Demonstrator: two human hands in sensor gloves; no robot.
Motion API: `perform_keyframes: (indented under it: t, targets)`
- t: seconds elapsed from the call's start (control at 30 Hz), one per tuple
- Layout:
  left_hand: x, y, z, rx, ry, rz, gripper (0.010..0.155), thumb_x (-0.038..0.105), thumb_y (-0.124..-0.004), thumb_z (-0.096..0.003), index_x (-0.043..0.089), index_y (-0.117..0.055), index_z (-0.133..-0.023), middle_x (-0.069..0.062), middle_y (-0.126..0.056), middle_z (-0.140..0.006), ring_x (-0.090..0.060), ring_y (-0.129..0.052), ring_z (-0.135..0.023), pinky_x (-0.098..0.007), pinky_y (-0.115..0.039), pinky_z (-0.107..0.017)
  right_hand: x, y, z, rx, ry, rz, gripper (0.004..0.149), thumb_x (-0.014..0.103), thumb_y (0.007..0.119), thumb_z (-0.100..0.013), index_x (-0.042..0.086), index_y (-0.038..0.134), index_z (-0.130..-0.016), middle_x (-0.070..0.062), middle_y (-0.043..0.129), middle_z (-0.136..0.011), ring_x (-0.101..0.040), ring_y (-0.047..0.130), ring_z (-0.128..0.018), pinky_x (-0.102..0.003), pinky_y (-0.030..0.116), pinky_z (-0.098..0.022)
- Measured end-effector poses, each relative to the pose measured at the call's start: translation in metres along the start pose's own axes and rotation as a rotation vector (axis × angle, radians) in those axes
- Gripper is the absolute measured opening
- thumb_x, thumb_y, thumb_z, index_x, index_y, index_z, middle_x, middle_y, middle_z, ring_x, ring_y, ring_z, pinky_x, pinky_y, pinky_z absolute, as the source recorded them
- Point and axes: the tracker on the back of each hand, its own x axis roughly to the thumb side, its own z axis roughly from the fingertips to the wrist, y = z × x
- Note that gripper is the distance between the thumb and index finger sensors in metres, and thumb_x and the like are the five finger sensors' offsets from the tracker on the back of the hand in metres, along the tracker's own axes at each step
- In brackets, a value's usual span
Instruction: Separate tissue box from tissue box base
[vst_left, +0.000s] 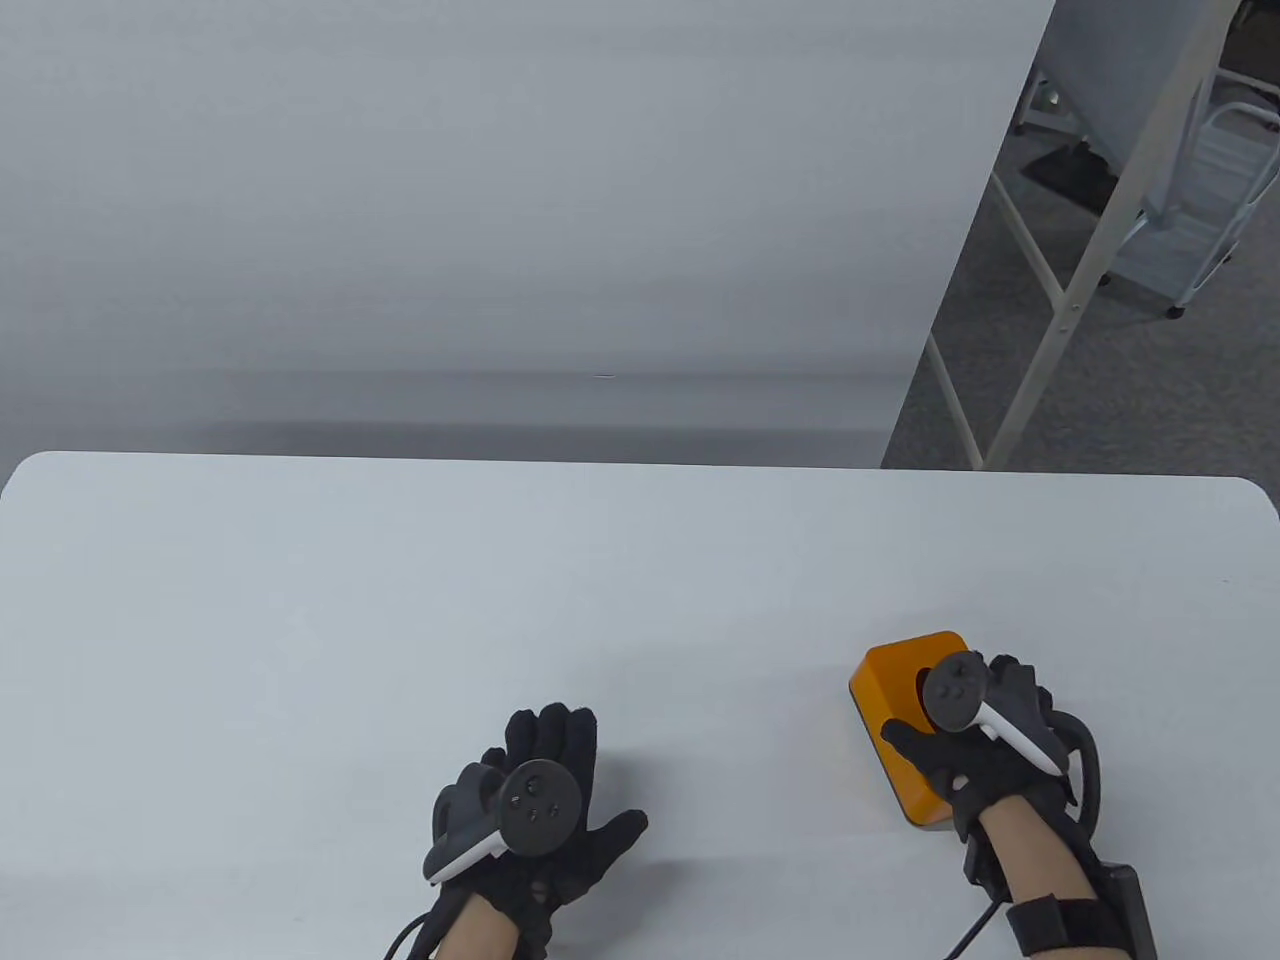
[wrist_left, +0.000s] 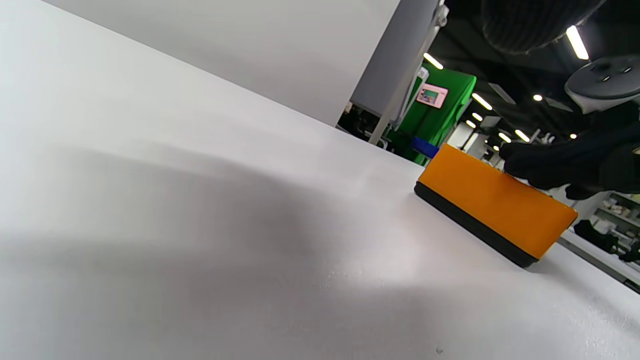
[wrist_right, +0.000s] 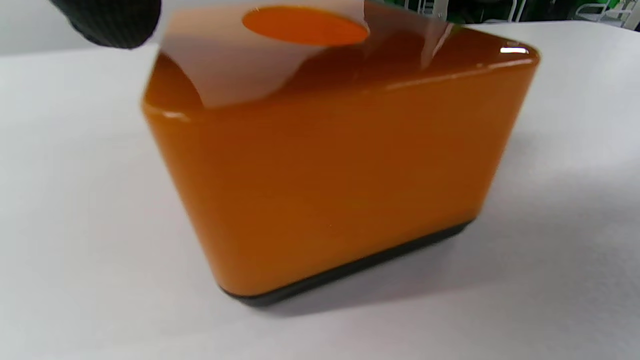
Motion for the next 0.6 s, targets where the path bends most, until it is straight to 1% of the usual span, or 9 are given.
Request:
perform_keyframes:
  t: [0.07, 0.1, 0.13, 0.23, 0.33, 0.37, 0.43, 0.53, 0.6]
  targets:
    - [0.0, 0.001, 0.001, 0.007, -0.009, 0.007, 0.103, 0.073, -0.055, -0.0521, -0.002, -0.018, -0.113, -0.034, -0.014, -0.113, -0.066, -0.011, -0.097, -0.081, -0.025, -0.06, -0.001, 0.004, -0.005, 0.025, -0.015, -0.02, 0.109, 0.077, 0.055, -0.049, -0.001, 0.006, -0.106, -0.042, 0.007, -0.108, -0.074, 0.04, -0.094, -0.085, 0.046, -0.056]
    - [0.001, 0.001, 0.001, 0.008, -0.011, 0.016, 0.103, 0.073, -0.055, -0.0521, -0.002, -0.018, -0.113, -0.034, -0.014, -0.113, -0.066, -0.011, -0.097, -0.081, -0.025, -0.06, 0.0, 0.005, -0.006, 0.043, -0.032, -0.045, 0.111, 0.078, 0.057, -0.049, -0.002, 0.006, -0.106, -0.043, 0.006, -0.107, -0.074, 0.04, -0.094, -0.086, 0.047, -0.055]
    - [0.001, 0.0, 0.001, 0.006, -0.011, 0.026, 0.103, 0.073, -0.055, -0.052, -0.001, -0.018, -0.113, -0.034, -0.014, -0.113, -0.066, -0.011, -0.097, -0.081, -0.024, -0.06, 0.001, 0.009, -0.006, 0.067, -0.022, -0.022, 0.114, 0.079, 0.059, -0.047, -0.003, 0.005, -0.105, -0.044, 0.003, -0.106, -0.074, 0.038, -0.095, -0.086, 0.046, -0.055]
    - [0.002, -0.002, -0.001, 0.001, -0.018, 0.051, 0.103, 0.074, -0.054, -0.0522, -0.001, -0.018, -0.113, -0.033, -0.014, -0.113, -0.066, -0.012, -0.097, -0.081, -0.025, -0.06, 0.004, 0.012, -0.005, 0.051, -0.047, 0.039, 0.12, 0.082, 0.06, -0.045, -0.005, 0.002, -0.104, -0.045, 0.002, -0.105, -0.073, 0.039, -0.094, -0.084, 0.05, -0.056]
    - [0.0, -0.005, -0.002, 0.003, -0.026, 0.143, 0.103, 0.074, -0.054, -0.0525, -0.002, -0.018, -0.113, -0.034, -0.014, -0.112, -0.067, -0.013, -0.097, -0.081, -0.027, -0.06, 0.006, 0.011, -0.001, 0.031, -0.066, 0.013, 0.116, 0.076, 0.065, -0.049, -0.007, 0.006, -0.104, -0.048, 0.007, -0.105, -0.074, 0.047, -0.09, -0.08, 0.057, -0.056]
    - [0.0, -0.006, -0.002, 0.006, -0.026, 0.174, 0.103, 0.074, -0.053, -0.0526, -0.002, -0.019, -0.113, -0.034, -0.015, -0.112, -0.067, -0.015, -0.097, -0.081, -0.029, -0.06, 0.007, 0.011, 0.002, 0.022, -0.078, 0.016, 0.115, 0.075, 0.066, -0.05, -0.008, 0.008, -0.104, -0.048, 0.009, -0.105, -0.074, 0.049, -0.089, -0.081, 0.057, -0.055]
    - [-0.002, -0.005, -0.001, 0.008, -0.005, 0.207, 0.105, 0.077, -0.052, -0.0521, -0.003, -0.022, -0.114, -0.037, -0.019, -0.112, -0.07, -0.026, -0.097, -0.08, -0.04, -0.061, 0.013, 0.007, 0.014, 0.003, -0.111, 0.016, 0.112, 0.076, 0.062, -0.051, -0.007, 0.009, -0.105, -0.051, 0.015, -0.104, -0.075, 0.053, -0.086, -0.08, 0.06, -0.053]
    - [-0.003, -0.004, -0.001, -0.01, 0.006, 0.242, 0.106, 0.079, -0.05, -0.0523, -0.003, -0.024, -0.114, -0.037, -0.022, -0.112, -0.071, -0.034, -0.096, -0.077, -0.046, -0.061, 0.025, 0.003, 0.038, -0.055, -0.193, -0.105, 0.111, 0.076, 0.06, -0.052, -0.008, 0.012, -0.105, -0.052, 0.017, -0.103, -0.075, 0.055, -0.084, -0.079, 0.062, -0.051]
    - [-0.004, -0.007, -0.002, -0.028, 0.006, 0.336, 0.106, 0.079, -0.049, -0.0528, -0.004, -0.024, -0.114, -0.038, -0.022, -0.112, -0.071, -0.036, -0.096, -0.077, -0.047, -0.061, 0.034, 0.002, 0.051, -0.061, -0.282, -0.203, 0.111, 0.076, 0.06, -0.052, -0.009, 0.013, -0.106, -0.052, 0.018, -0.103, -0.075, 0.056, -0.084, -0.079, 0.063, -0.051]
